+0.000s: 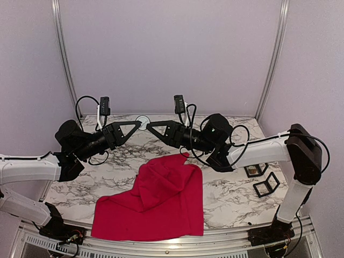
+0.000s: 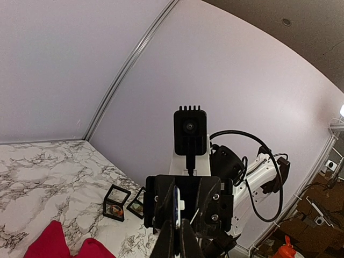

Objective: Remove the brooch from the garment
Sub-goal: Pass from the left arm to the right

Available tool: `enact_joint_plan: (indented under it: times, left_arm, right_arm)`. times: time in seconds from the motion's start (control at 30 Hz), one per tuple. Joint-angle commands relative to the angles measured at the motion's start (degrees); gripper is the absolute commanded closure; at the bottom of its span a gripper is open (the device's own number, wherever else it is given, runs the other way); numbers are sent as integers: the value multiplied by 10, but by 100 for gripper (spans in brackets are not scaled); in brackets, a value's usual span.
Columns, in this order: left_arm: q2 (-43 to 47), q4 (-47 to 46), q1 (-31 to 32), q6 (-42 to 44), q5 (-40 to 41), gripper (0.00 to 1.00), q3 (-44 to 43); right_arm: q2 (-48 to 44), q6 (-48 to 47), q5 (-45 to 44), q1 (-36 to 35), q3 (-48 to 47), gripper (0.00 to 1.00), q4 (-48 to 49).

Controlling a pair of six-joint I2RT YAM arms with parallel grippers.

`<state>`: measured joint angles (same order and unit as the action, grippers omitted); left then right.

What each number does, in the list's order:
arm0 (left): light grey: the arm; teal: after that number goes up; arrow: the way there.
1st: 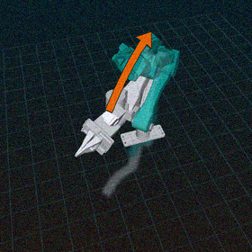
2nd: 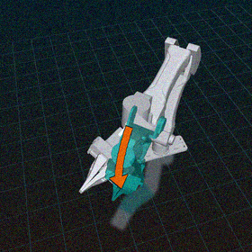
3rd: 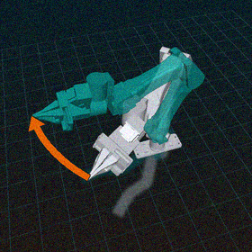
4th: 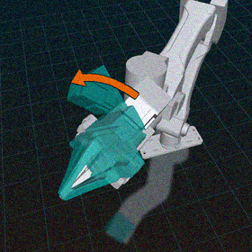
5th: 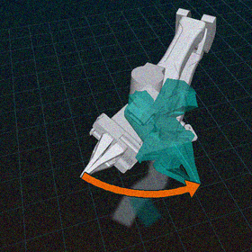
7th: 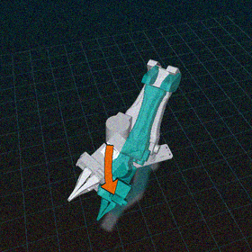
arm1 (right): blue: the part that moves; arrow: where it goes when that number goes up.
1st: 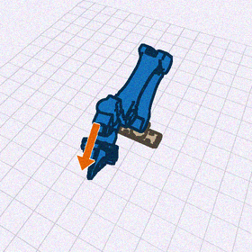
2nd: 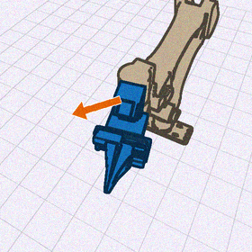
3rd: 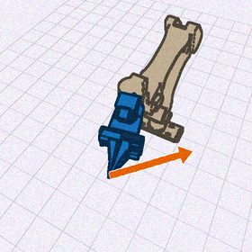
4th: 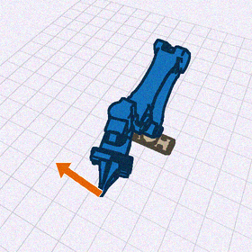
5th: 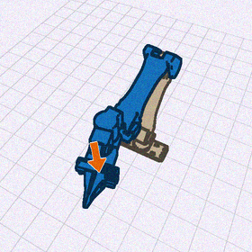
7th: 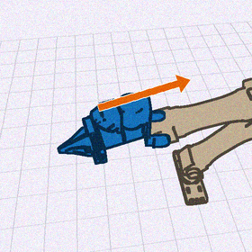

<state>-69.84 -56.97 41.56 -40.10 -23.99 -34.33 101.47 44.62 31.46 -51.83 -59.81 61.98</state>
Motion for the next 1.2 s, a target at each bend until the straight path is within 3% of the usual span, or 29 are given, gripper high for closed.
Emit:
enact_joint_plan:
  times: [0.0,0.37,0.47,0.53,0.67,0.8,0.93,1.17]
  left_arm:
    - [-4,-12,-1,2,-13,100,1]
    - [-12,0,4,13,-24,100,-7]
    - [-8,16,4,17,-31,100,-10]
    - [4,48,4,34,-34,92,-17]
    - [39,137,-5,76,-48,78,-32]
    - [68,291,-25,162,-95,77,-78]
    - [70,485,-35,272,-153,77,-151]
    - [15,689,-36,394,-207,78,-250]
  right_arm:
    - [9,5,4,2,-21,78,10]
    - [12,-7,9,0,-32,100,-11]
    - [4,-22,12,3,-29,100,-28]
    - [-4,-36,21,6,-28,100,-54]
    - [-21,-59,67,26,-17,100,-89]
    - [-52,-128,140,48,-19,100,-185]
    - [-84,-238,172,51,-47,100,-349]
    - [-92,-342,204,51,-97,100,-518]
